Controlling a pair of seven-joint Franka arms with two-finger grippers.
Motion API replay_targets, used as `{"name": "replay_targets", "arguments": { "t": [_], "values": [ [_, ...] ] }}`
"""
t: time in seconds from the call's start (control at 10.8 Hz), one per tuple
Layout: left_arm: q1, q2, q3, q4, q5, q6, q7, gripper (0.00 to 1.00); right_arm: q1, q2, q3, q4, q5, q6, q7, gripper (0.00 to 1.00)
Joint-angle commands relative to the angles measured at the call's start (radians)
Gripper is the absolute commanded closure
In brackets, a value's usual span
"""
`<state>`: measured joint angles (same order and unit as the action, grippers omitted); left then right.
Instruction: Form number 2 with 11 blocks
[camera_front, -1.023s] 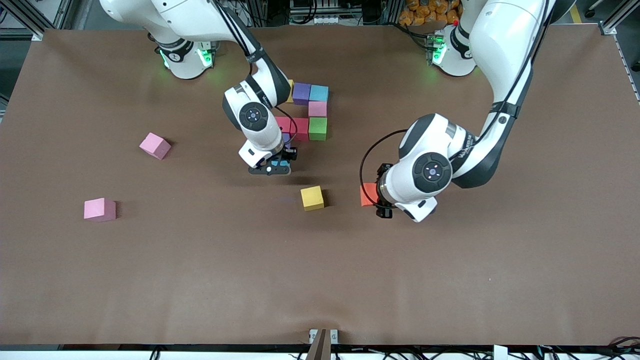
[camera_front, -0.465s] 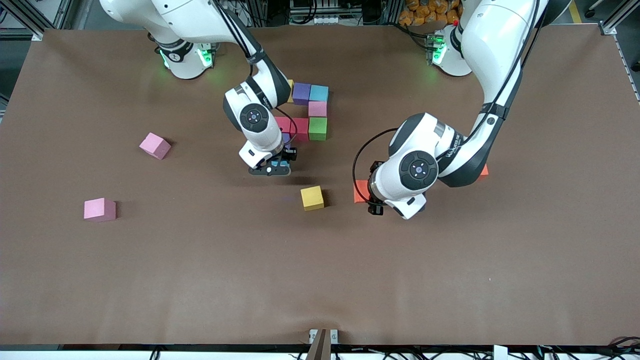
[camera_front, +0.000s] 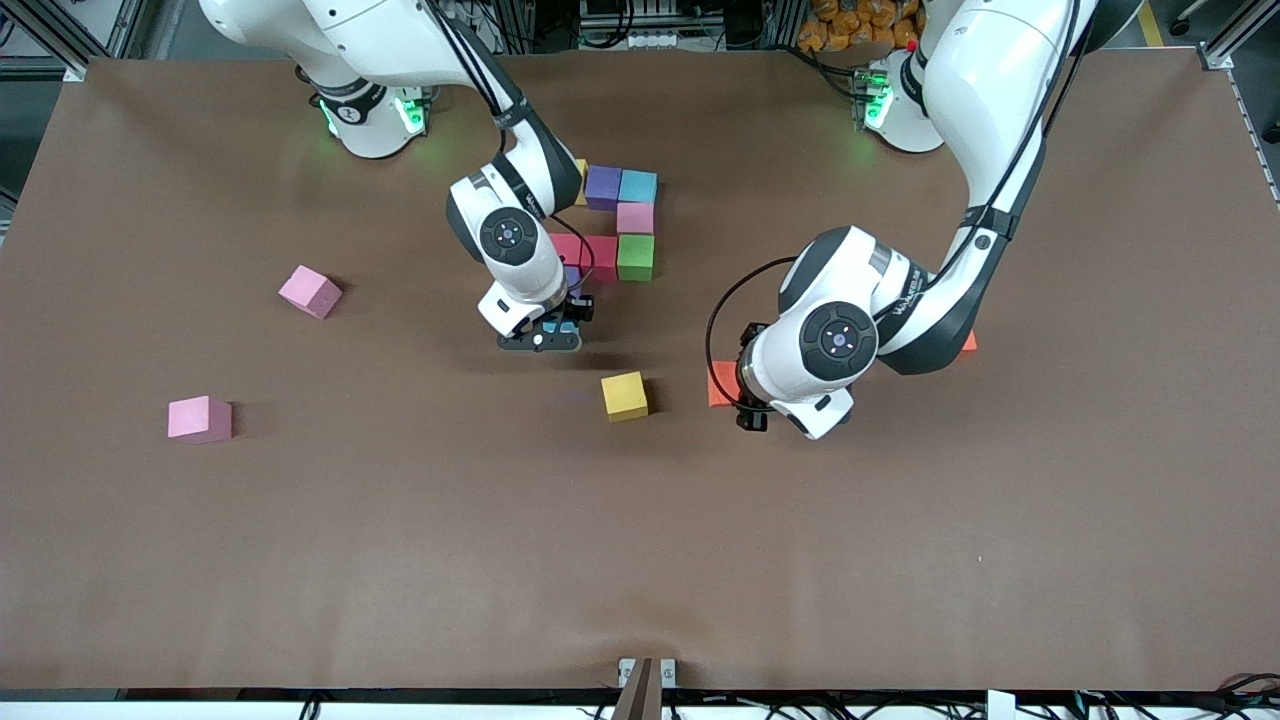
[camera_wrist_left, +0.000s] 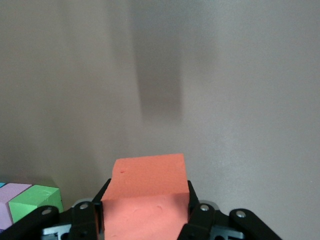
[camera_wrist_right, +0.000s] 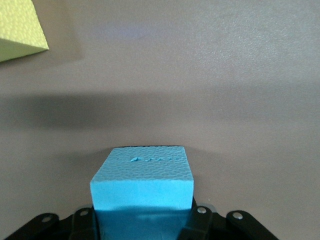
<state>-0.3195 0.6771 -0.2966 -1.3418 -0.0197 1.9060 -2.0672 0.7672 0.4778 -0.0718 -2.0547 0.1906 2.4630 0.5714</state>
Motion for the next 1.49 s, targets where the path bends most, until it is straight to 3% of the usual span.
{"name": "replay_targets", "arguments": {
  "t": [0.0,0.28,0.47,0.56,1.4],
  "values": [
    [-0.016,0.007,0.004,0.009,-0.025,0.01,-0.007,1.0,0.017,0.004,-0.011,0.005,0.015,-0.006,0.007,0.66],
    [-0.02,0.007,0.004,0.01,-0.025,0.01,-0.007,1.0,0.017,0.004,-0.011,0.001,0.013,-0.006,0.007,0.6],
    [-0.027,0.009,0.004,0.009,-0.026,0.01,-0.007,1.0,0.017,0.004,-0.011,0.001,0.015,-0.007,0.01,0.17],
    [-0.032,0.009,0.004,0.009,-0.026,0.01,-0.007,1.0,0.017,0.004,-0.011,0.001,0.015,-0.007,0.01,0.09],
    [-0.092,0.033,0.005,0.007,-0.02,0.011,-0.051,1.0,0.015,-0.005,-0.011,0.001,0.015,-0.006,0.012,0.07]
  ]
}}
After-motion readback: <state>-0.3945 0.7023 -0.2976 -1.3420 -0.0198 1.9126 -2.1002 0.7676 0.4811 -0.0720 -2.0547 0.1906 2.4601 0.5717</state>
